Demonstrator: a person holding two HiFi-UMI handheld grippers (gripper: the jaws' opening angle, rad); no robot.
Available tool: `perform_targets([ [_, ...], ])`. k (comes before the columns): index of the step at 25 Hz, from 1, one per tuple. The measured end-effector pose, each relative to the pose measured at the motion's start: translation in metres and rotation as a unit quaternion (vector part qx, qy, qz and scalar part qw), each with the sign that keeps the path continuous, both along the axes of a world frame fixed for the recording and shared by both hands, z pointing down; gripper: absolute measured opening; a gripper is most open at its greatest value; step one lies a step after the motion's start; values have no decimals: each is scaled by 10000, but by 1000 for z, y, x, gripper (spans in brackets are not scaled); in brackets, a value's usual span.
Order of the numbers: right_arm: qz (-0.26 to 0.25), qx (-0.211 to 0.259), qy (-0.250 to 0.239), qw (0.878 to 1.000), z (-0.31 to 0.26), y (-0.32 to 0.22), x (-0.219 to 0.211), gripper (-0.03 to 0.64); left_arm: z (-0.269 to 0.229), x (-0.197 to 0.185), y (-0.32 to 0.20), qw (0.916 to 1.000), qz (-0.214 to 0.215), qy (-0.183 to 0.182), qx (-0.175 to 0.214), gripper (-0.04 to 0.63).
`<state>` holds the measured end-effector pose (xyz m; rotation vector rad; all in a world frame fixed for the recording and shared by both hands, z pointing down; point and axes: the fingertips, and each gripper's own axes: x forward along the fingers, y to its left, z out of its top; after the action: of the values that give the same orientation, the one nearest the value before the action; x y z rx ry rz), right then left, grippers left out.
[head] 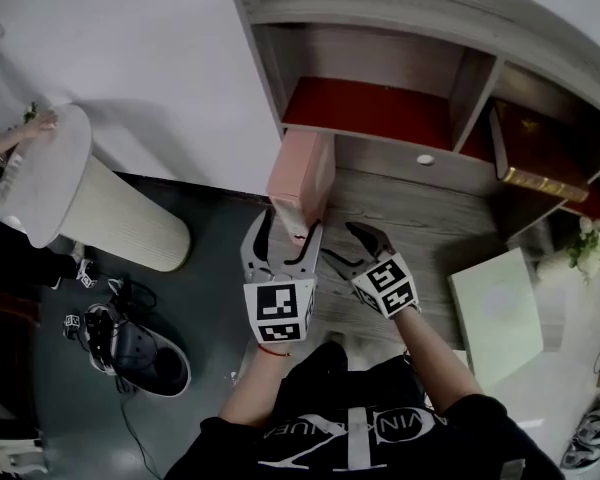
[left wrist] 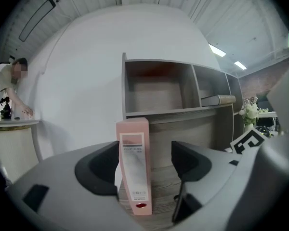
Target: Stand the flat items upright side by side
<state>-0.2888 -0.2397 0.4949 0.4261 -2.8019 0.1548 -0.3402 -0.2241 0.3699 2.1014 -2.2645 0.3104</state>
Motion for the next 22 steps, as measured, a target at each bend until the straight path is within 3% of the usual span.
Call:
perform_targets([
  [4, 295, -3, -80, 9995, -8, -4, 28, 313, 4, 24, 4, 9998, 165, -68, 62, 328],
  [11, 1085, -38, -96, 9940, -12, -17, 96, 316, 22, 81, -2, 9956, 934, -53, 22, 328],
  [17, 1824, -65, -149, 9831, -17, -21, 157, 318, 33, 133, -18, 9863, 1638, 191, -76, 328],
  [22, 2511, -194, -117, 9677, -9, -10, 224, 321, 47, 187, -25, 9729, 2268, 376, -255, 328],
])
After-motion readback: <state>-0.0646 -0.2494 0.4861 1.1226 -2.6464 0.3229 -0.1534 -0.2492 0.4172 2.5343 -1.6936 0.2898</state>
